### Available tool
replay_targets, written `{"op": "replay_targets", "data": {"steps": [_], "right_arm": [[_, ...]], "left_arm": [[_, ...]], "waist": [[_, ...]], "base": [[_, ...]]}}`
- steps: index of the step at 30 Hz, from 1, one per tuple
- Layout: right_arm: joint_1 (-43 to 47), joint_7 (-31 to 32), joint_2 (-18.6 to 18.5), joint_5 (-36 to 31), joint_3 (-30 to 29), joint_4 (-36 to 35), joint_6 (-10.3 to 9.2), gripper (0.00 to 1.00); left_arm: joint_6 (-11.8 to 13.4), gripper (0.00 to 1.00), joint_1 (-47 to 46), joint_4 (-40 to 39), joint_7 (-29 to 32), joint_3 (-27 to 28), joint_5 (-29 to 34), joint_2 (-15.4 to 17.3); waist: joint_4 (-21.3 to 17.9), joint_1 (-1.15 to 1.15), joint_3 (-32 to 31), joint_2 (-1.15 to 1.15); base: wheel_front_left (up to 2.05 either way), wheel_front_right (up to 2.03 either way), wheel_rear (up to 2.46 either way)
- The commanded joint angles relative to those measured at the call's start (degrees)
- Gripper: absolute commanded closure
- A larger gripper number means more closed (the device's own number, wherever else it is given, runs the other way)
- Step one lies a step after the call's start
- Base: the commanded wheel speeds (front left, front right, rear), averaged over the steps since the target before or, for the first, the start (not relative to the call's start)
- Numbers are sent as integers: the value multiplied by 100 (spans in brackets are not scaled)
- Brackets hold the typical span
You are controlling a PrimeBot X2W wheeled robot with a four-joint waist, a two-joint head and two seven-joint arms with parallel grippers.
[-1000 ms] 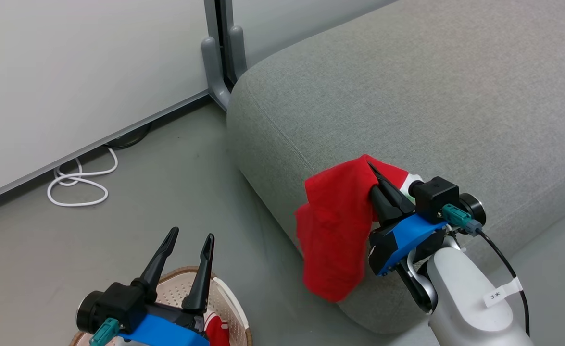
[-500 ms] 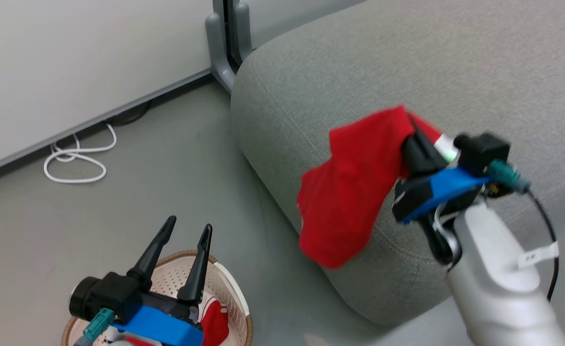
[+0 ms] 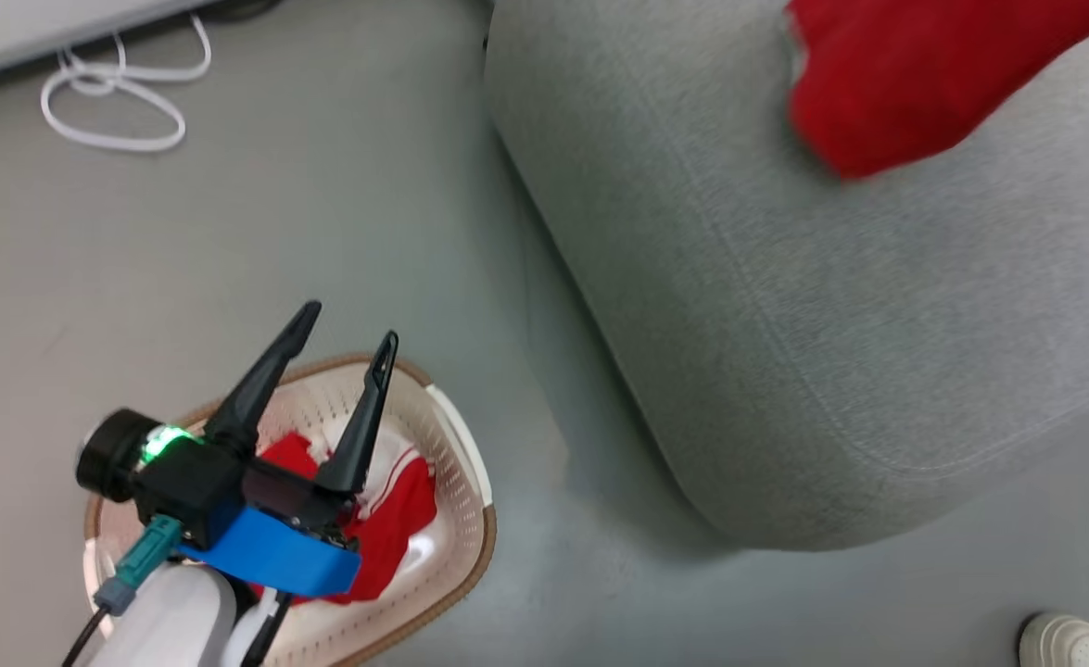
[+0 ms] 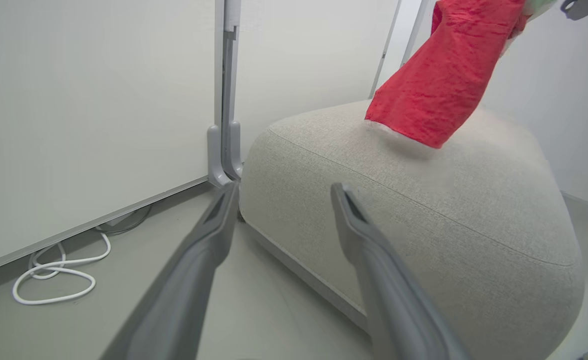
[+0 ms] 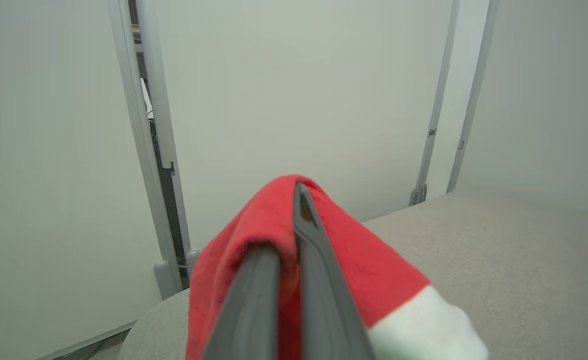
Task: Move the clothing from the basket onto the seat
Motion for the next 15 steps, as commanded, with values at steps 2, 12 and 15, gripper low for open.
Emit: {"op": "replay_targets", "data": {"steps": [2, 12, 15], "right_arm": [[-354, -10, -163, -53, -405, 68, 3, 100], [-659, 14, -497, -529, -1685, 738, 3, 100], [-502, -28, -496, -731, -2044, 1078, 2, 98]], "left_arm": [[-6, 0, -231, -205, 100, 20, 88, 117], [58, 0, -566, -684, 163, 23, 223, 247], [50, 0, -622, -604, 135, -44, 188, 204]], "waist": [[392, -1, 837, 0], [754, -1, 1643, 0], [871, -1, 1611, 0]], "base": [[0, 0, 0], [0, 0, 0], [0, 0, 0]]}}
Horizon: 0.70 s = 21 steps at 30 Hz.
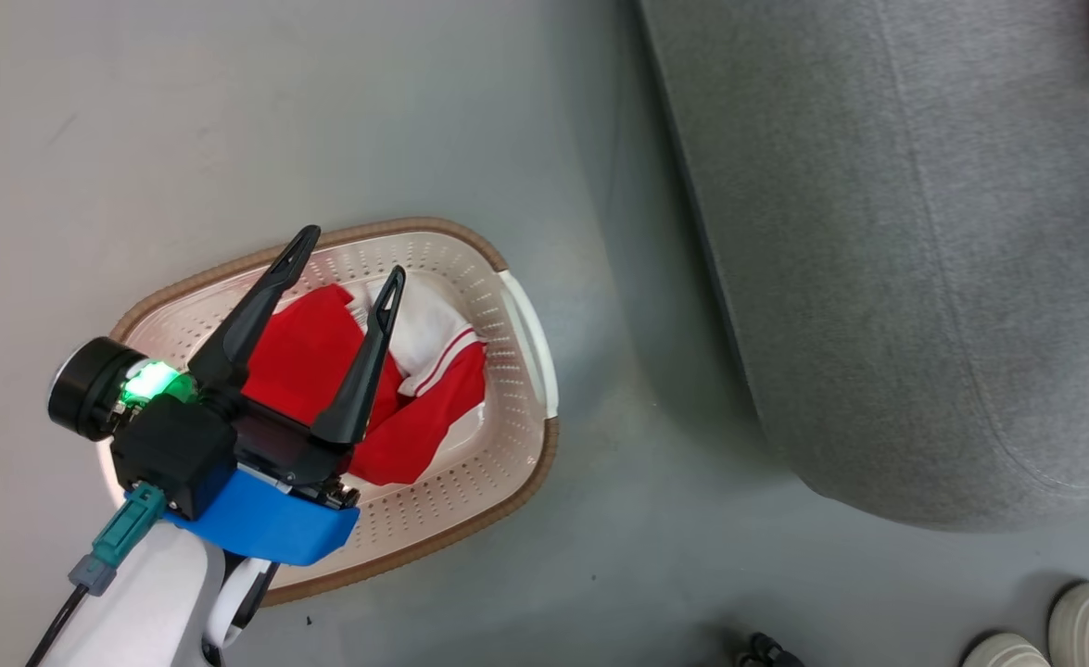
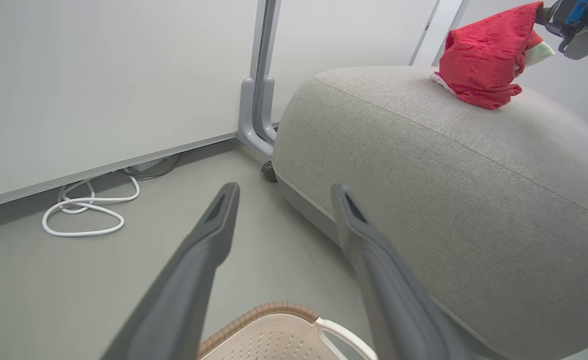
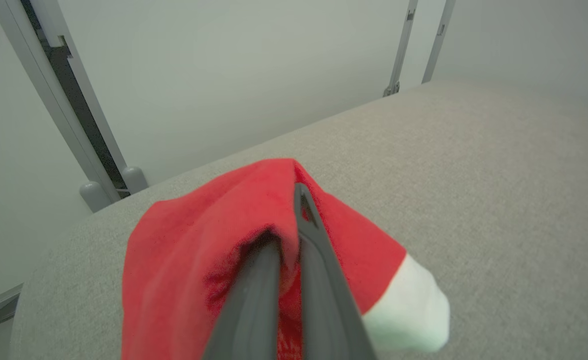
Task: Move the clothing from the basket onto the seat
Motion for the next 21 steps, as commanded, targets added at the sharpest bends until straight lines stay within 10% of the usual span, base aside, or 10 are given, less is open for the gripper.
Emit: {"op": "replay_targets", "data": {"steps": [1, 2, 21], "right_arm": [[123, -50, -42, -120, -142, 121, 2, 67], [154, -46, -36, -204, -206, 201, 2, 0], [1274, -269, 247, -1225, 230, 474, 1, 0]], "left_arm": [[13, 0, -131, 36, -46, -12, -27, -4], [12, 0, -137, 58, -66, -19, -32, -15], [-37, 0, 142, 948, -293, -141, -344, -623]], "waist": [[147, -2, 25, 0], [168, -2, -5, 0], [465, -2, -1636, 0]], "base": [[0, 0, 0], [0, 0, 0], [0, 0, 0]]}}
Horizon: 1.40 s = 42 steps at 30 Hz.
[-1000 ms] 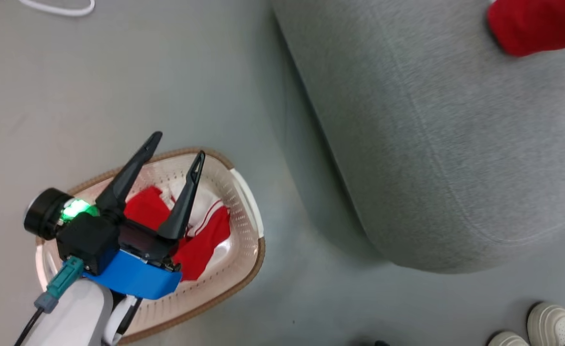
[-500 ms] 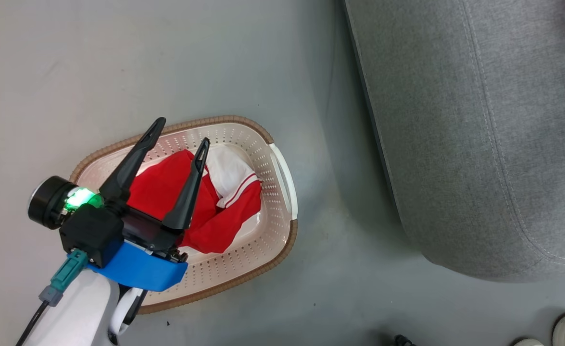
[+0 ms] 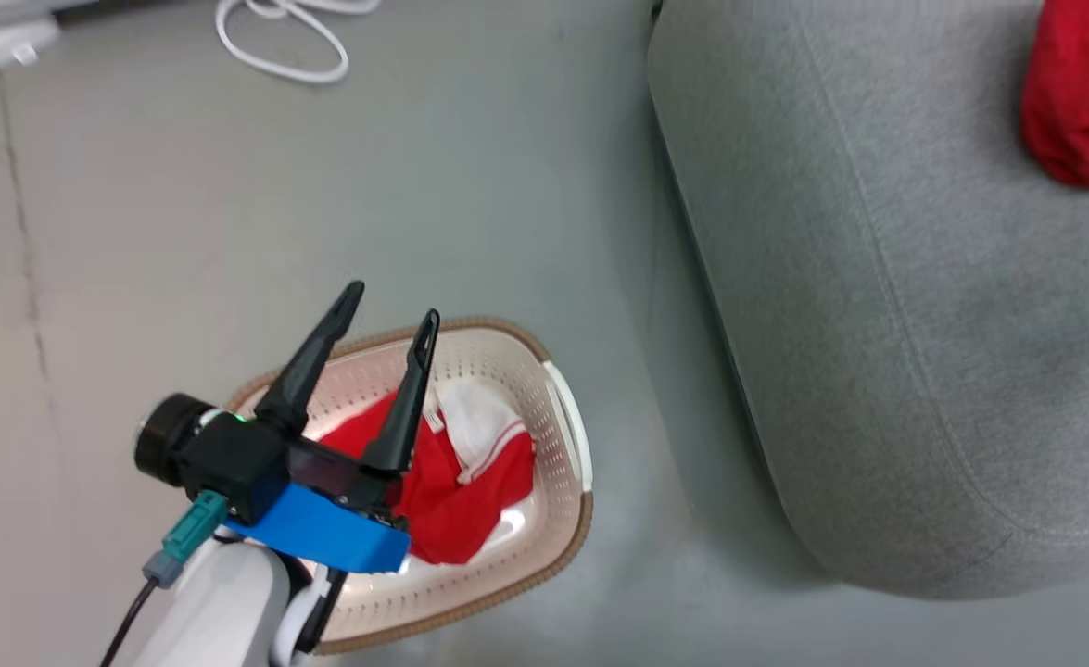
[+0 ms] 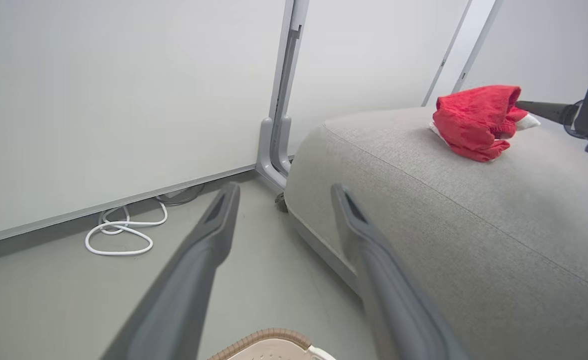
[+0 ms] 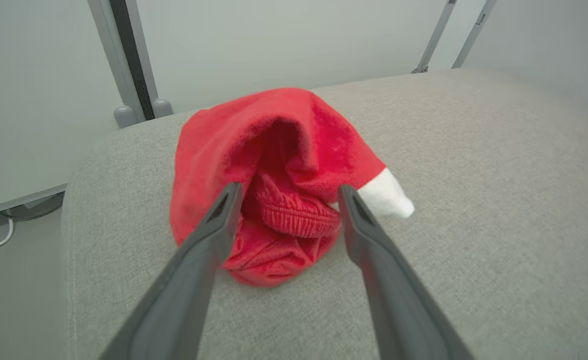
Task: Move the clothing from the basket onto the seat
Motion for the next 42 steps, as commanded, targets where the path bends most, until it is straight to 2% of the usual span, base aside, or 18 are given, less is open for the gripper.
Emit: {"op": "replay_targets", "data": {"steps": [1, 7, 11, 17, 24, 29, 35, 42], "right_arm": [[147, -37, 30, -58, 56, -54, 2, 0], [941, -176, 478, 48, 631, -513, 1, 0], [1616, -255, 808, 115, 1133, -1115, 1, 0], [2756, -275, 1079, 398, 1649, -2208, 2, 0], [4062, 5, 1154, 787, 2358, -3633, 2, 0], [4697, 291, 1152, 1051, 2731, -4344, 1, 0], [5026, 506, 1155, 1227, 2790, -4724, 2, 0], [5172, 612, 1156, 1272, 2844, -4910, 2, 0]], "left_arm": [[-34, 0, 96, 23, -24, 40, -11, -34], [-40, 0, 528, 202, -26, 387, -105, -291], [-44, 0, 834, 330, -27, 694, -103, -437], [-36, 0, 1216, 476, -27, 1030, -81, -622], [-39, 0, 1563, 585, -27, 1367, -65, -726], [-38, 0, 1702, 654, -23, 1524, -50, -756], [-39, 0, 1739, 669, -23, 1546, -42, -777], [-39, 0, 1731, 703, -24, 1650, -11, -791]], "waist": [[97, 0, -420, 0], [102, 0, -1077, 0], [95, 0, -1442, 0], [207, 0, -1916, 0], [279, 0, -2256, 0], [343, 0, -2352, 0], [518, 0, -2395, 0], [907, 0, -2414, 0]], "base": [[0, 0, 0], [0, 0, 0], [0, 0, 0], [0, 0, 0], [0, 0, 0], [0, 0, 0], [0, 0, 0], [0, 0, 0]]}}
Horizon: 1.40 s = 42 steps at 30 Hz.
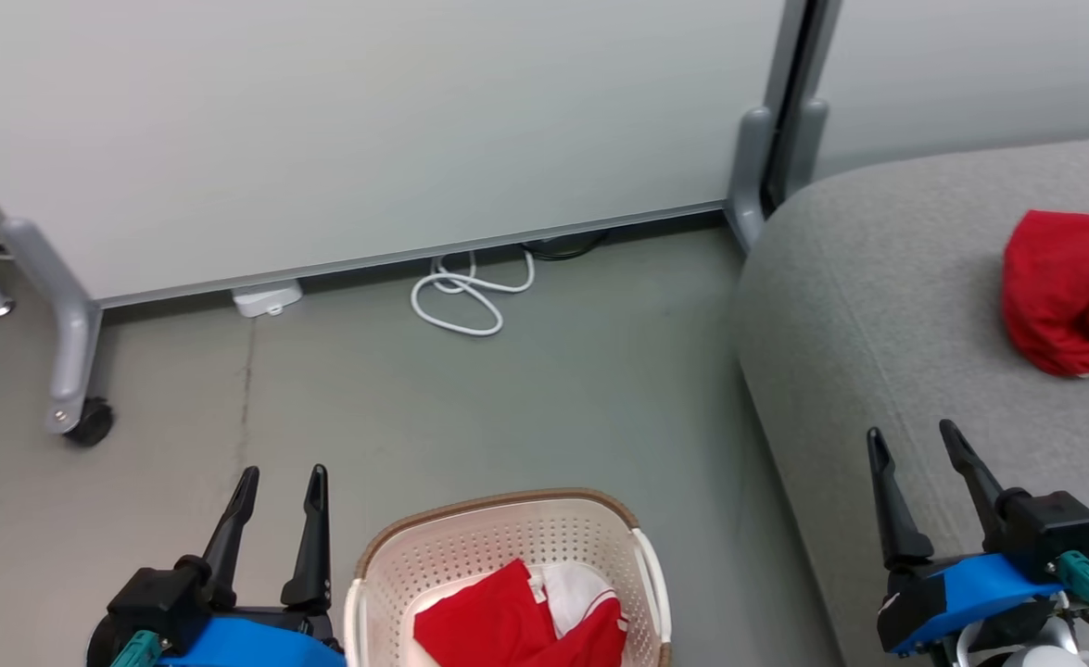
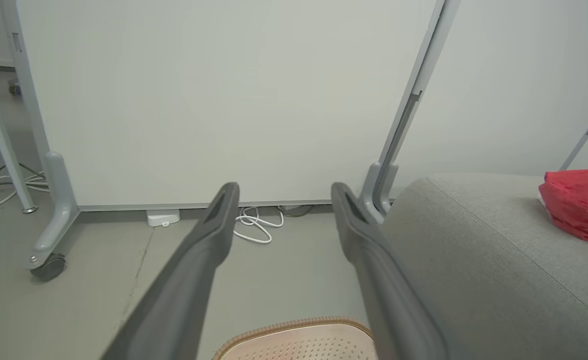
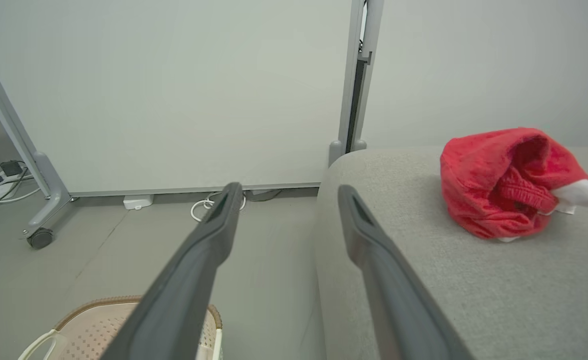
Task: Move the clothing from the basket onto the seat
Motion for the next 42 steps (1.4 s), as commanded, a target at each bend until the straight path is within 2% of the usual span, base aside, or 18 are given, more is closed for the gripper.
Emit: {"op": "replay_targets", "data": {"steps": [1, 10, 18, 42], "right_arm": [[96, 3, -2, 21, 11, -34, 3, 0], [159, -3, -2, 29, 186, -60, 3, 0], [209, 20, -2, 48, 288, -124, 2, 0], [241, 15, -2, 212, 345, -123, 3, 0]], "left_arm": [[-11, 0, 9, 27, -16, 25, 12, 16], [-11, 0, -65, 120, -16, 212, 73, -14], [-11, 0, 13, 222, -16, 351, 71, -43], [-11, 0, 36, 269, -16, 410, 69, -62]], "waist": [[148, 0, -6, -1], [619, 0, -33, -1], [849, 0, -80, -1], [702, 0, -121, -1]], "base": [[0, 0, 0], [0, 0, 0], [0, 0, 0], [0, 0, 0]]}}
